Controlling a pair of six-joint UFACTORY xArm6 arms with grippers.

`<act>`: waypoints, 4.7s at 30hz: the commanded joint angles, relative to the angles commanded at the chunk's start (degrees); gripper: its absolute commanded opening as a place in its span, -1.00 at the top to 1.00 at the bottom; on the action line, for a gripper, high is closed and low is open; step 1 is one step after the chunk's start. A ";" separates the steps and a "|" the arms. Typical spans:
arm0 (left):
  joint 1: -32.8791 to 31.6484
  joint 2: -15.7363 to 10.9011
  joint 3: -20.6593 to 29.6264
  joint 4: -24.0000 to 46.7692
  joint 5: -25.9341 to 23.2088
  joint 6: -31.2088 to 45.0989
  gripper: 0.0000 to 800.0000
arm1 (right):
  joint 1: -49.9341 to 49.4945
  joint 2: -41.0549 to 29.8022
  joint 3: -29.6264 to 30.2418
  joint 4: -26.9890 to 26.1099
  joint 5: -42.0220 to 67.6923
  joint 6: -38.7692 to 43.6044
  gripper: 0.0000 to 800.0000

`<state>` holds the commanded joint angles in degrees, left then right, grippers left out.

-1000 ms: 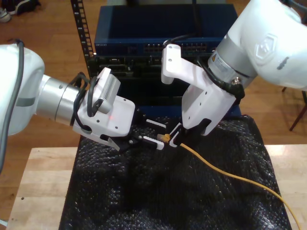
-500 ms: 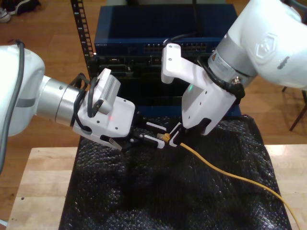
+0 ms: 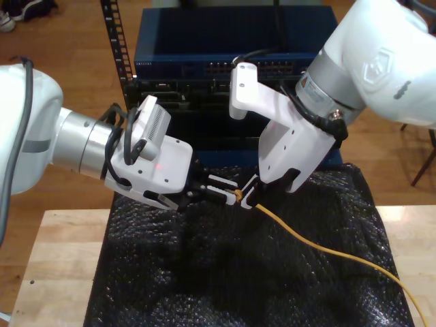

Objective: Grab the cable and plug it in

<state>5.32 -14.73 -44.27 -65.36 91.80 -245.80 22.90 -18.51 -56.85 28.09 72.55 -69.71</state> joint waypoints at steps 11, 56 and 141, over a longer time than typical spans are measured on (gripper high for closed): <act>0.09 -0.09 0.62 0.00 0.00 0.09 0.99 | -0.09 -0.09 0.00 0.00 0.09 0.00 0.65; 7.12 3.43 -1.41 -3.34 5.63 -5.45 0.99 | -1.85 -8.88 -0.53 -0.79 4.92 -20.84 -1.00; 12.84 17.14 1.23 -21.19 34.99 -10.64 0.95 | 13.80 -24.53 16.88 -0.18 -33.32 -31.21 -0.81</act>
<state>18.15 2.42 -43.04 -86.55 126.79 -256.44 36.70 -43.03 -39.97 27.91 39.23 -100.92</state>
